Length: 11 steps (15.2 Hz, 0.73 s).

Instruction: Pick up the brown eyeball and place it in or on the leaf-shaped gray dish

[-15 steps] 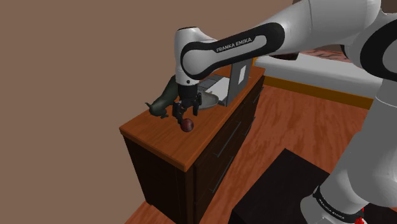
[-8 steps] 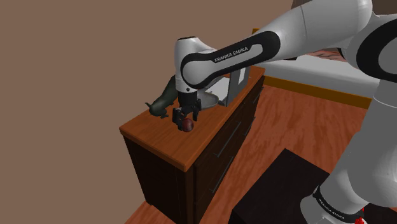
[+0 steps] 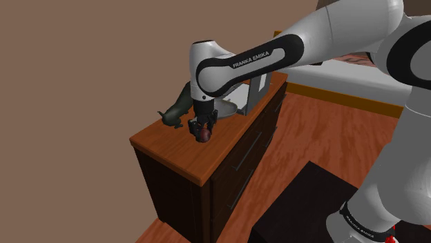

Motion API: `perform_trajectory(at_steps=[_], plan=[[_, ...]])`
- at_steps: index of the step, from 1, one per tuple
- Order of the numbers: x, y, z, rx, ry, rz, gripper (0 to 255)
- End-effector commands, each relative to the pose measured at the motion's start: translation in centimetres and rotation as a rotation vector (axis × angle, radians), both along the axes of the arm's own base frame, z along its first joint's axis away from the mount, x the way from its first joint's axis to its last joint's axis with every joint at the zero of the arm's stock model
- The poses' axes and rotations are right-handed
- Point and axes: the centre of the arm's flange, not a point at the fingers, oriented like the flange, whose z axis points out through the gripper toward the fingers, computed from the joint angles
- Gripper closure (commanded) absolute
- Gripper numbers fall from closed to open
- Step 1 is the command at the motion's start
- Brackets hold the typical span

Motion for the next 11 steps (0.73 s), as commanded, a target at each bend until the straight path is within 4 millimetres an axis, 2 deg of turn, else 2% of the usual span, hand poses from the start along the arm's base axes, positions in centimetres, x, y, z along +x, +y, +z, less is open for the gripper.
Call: perform_trajectory(at_steps=[1, 8, 11], plan=[[0.0, 0.0, 0.0, 0.000, 0.000, 0.000, 255], [0.0, 0.0, 0.0, 0.000, 0.000, 0.000, 255], [0.0, 0.0, 1.6, 0.000, 0.000, 0.000, 255]])
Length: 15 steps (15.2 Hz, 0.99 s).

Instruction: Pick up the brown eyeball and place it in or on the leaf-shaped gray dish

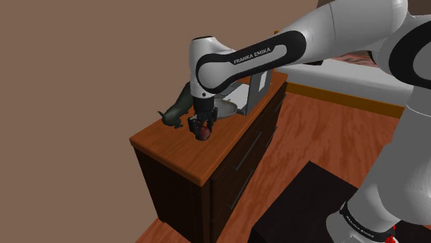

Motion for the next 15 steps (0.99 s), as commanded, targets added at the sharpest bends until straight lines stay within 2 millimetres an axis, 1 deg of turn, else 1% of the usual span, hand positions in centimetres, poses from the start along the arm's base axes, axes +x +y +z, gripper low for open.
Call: perform_trajectory(at_steps=[1, 15], plan=[[0.0, 0.0, 1.0, 0.000, 0.000, 0.000, 255], [0.0, 0.0, 8.4, 0.000, 0.000, 0.000, 255]])
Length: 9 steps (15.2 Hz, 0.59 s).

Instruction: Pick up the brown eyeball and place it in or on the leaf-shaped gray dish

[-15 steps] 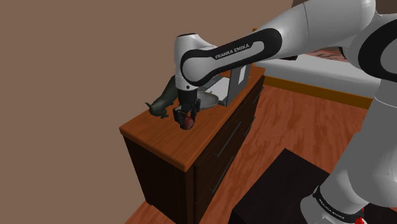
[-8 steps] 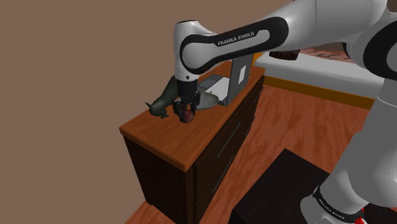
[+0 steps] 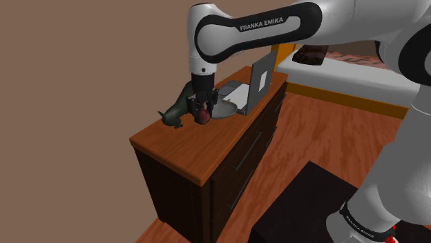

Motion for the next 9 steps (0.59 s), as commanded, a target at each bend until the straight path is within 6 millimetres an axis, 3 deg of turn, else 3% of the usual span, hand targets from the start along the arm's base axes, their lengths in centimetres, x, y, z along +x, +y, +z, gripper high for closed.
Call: perform_trajectory(at_steps=[1, 5, 9], plan=[[0.0, 0.0, 1.0, 0.000, 0.000, 0.000, 255], [0.0, 0.0, 3.0, 0.000, 0.000, 0.000, 255], [2.5, -4.7, 3.0, 0.000, 0.000, 0.000, 255]])
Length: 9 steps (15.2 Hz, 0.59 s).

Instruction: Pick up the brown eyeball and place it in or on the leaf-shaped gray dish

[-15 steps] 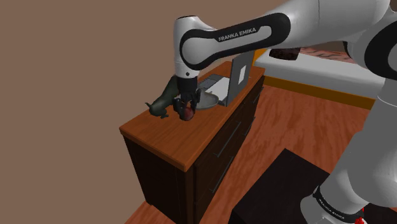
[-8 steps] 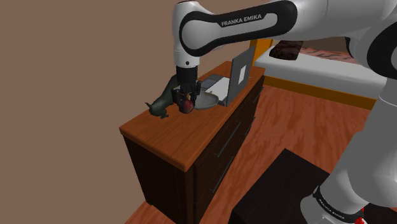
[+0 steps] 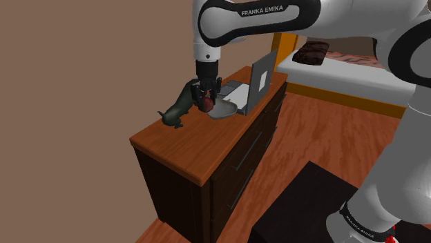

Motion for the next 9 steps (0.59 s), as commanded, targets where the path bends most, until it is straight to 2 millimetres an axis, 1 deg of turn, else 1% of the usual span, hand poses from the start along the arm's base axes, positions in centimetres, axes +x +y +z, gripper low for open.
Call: perform_trajectory(at_steps=[1, 9], plan=[[1.1, -2.4, 0.1, 0.000, 0.000, 0.001, 255], [6.1, -11.7, 0.2, 0.000, 0.000, 0.001, 255]])
